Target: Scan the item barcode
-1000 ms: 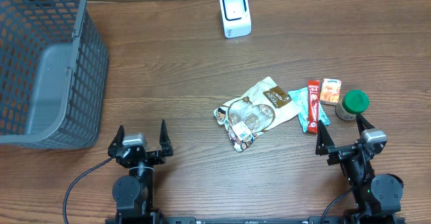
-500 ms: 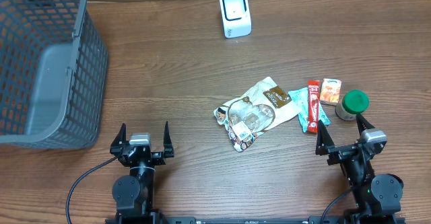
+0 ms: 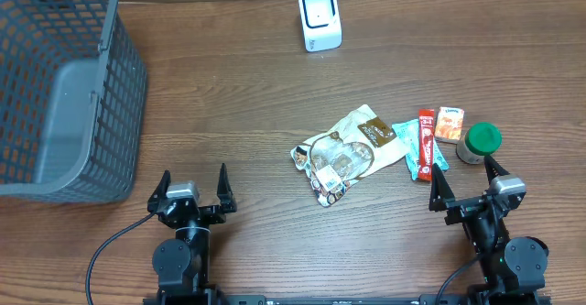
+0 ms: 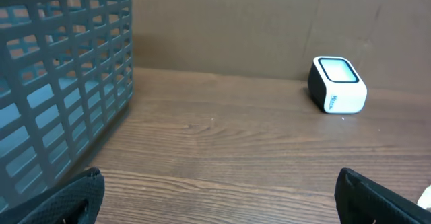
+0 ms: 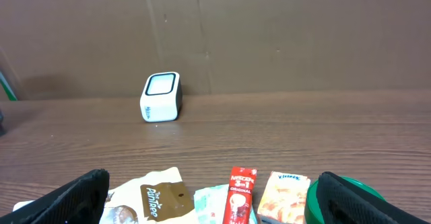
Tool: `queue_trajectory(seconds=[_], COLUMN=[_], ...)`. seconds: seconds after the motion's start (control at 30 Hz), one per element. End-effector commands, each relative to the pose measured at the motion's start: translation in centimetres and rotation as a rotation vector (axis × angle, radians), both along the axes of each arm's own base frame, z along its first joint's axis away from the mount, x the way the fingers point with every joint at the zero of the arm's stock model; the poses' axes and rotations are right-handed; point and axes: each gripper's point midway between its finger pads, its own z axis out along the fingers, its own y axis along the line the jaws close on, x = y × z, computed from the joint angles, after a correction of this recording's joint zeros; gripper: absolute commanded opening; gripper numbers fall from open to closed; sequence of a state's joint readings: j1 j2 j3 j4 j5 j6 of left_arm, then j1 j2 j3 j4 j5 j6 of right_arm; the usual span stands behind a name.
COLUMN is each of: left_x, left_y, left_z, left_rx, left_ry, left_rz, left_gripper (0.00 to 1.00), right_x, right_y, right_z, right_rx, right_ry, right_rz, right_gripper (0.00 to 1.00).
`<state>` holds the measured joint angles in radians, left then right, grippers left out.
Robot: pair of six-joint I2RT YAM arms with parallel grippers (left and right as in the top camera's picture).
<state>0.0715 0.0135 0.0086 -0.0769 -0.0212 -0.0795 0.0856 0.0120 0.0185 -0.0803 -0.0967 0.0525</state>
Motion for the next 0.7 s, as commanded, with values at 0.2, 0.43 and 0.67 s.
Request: queue_trajectory(seconds=[0.2, 0.43, 0.67], left_x=[-0.04, -0.04, -0.04], left_y=[0.21, 0.21, 0.21], left_z=[0.10, 0.09, 0.09], left_rx=[-0.028, -0.028, -0.028], left_ry=[-0.012, -0.011, -0.011], left_rz=[0.014, 0.014, 0.014], left_gripper=[0.99, 1.00, 1.00], right_x=[0.05, 0.05, 0.05], right_y=[-0.20, -0.20, -0.20], right_z=[-0.23, -0.23, -0.23], right_rx=[0.000, 0.000, 0.000], right_ry=[-0.002, -0.002, -0.002], right_rz=[-0.011, -0.011, -0.011], right_gripper=[1.00, 1.00, 1.00])
